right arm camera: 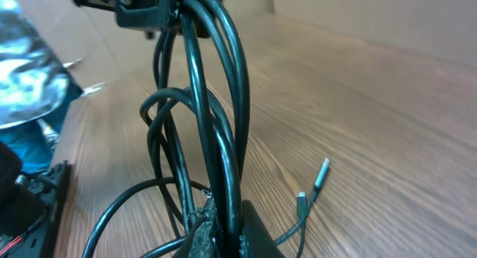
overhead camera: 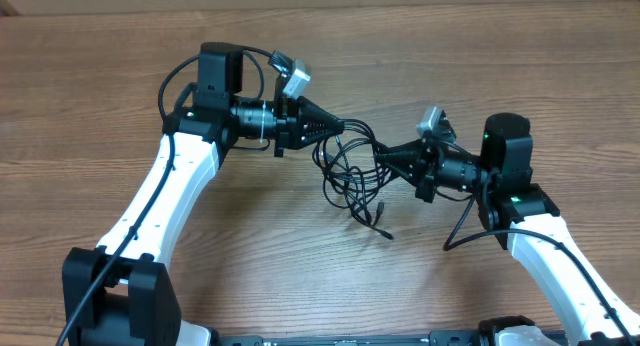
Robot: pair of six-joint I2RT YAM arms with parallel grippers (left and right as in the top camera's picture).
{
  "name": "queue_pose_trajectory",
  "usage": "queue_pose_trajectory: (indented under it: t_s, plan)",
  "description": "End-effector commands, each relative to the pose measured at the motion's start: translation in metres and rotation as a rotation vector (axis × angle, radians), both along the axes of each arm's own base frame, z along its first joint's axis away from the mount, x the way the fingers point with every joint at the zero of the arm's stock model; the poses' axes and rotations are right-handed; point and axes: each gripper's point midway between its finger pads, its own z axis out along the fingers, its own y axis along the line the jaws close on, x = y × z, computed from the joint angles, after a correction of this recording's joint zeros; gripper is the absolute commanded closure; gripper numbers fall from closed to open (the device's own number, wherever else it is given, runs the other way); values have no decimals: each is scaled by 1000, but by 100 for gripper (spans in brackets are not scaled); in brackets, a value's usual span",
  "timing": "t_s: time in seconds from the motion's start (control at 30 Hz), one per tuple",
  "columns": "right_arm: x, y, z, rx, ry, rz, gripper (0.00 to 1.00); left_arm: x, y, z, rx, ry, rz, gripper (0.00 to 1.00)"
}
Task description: Untangle cables
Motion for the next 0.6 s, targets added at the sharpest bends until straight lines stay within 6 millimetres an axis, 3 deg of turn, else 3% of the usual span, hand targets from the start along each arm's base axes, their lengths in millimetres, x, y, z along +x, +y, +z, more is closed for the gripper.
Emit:
queue_pose_trajectory:
  t_s: [0.0,0.33,0.57]
  plan:
    - [16,-12,-5,-66,2,-117,96,28,10,-33,177,82,198,96]
    - [40,-49,-41,-219,126,-401,96,50,50,-88,466,283,515,96]
    - [43,-57,-45,-240,144,-451,96,52,55,-92,488,302,548,96]
